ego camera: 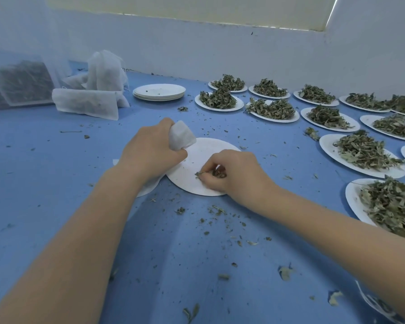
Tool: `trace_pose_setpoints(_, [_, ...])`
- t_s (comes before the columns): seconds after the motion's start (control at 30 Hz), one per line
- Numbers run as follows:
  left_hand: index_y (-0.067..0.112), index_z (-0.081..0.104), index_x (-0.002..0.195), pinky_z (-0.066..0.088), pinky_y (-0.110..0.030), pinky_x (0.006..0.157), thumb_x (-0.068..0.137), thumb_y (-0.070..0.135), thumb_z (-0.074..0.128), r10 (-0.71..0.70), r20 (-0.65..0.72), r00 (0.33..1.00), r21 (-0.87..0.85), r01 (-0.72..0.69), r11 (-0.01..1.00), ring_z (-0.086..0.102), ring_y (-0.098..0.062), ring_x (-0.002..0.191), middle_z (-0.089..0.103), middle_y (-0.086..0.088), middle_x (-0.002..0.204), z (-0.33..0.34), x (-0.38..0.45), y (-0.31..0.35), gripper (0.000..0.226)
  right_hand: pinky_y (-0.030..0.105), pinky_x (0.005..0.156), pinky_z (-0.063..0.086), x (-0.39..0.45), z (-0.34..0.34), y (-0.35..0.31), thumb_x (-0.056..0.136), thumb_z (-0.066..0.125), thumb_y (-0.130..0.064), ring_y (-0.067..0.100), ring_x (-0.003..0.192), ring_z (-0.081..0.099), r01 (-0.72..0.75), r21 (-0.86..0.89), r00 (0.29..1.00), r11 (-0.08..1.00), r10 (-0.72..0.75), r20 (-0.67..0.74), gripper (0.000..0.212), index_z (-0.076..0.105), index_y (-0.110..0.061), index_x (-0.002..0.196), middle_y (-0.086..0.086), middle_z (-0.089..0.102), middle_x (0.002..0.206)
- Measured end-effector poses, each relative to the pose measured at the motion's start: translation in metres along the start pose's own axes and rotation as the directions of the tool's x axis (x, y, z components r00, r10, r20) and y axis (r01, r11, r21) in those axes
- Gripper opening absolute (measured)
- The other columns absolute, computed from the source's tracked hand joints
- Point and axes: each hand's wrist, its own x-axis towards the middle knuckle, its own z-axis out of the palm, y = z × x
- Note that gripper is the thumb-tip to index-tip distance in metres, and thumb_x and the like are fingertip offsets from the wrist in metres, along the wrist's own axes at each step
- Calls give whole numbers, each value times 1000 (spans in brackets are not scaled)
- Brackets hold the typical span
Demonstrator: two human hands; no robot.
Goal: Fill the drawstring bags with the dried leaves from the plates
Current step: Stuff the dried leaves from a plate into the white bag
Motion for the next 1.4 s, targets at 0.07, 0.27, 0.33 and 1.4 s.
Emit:
trace_pose_setpoints(0.07, [19, 48, 106, 38, -32, 65, 79, 30, 62, 0, 1, 1000, -13, 0, 1000, 47, -22, 85, 50, 5, 81, -1, -1, 0, 32, 7, 68, 40, 1, -2, 0, 83, 68, -19, 1, 64, 53, -60, 61, 998, 996, 60, 5, 6, 73, -14, 83, -12, 62, 70])
trace_pose_setpoints(0.27, [22, 49, 107, 43, -34, 70, 77, 29, 64, 55, 24, 998, -35, -54, 998, 48, -21, 86, 55, 2, 88, -3, -2, 0, 35, 12, 61, 51, 22, -47, 3, 76, 76, -22, -5, 55, 62, -193, 361, 965, 912, 242, -97, 4, 75, -25, 75, -13, 68, 59])
trace_pose_setpoints(0.33, [25, 49, 109, 42, -33, 69, 75, 30, 65, 96, 41, 994, -20, -95, 995, 47, -20, 87, 54, 4, 87, -1, -2, 0, 38, 9, 56, 49, 28, -59, -2, 76, 77, -20, -3, 55, 63, -149, 386, 973, 910, 204, -104, 4, 74, -22, 76, -14, 68, 57])
trace_pose_setpoints(1.4, [37, 46, 74, 36, -6, 53, 52, 38, 68, 90, -249, 964, -388, -184, 903, 50, 11, 68, 55, 18, 71, 0, -4, 8, 30, 14, 70, 40, 56, -53, -51, 93, 44, -14, 6, 79, 50, 130, -1, 930, 992, -122, 347, 16, 55, -23, 100, -8, 59, 87])
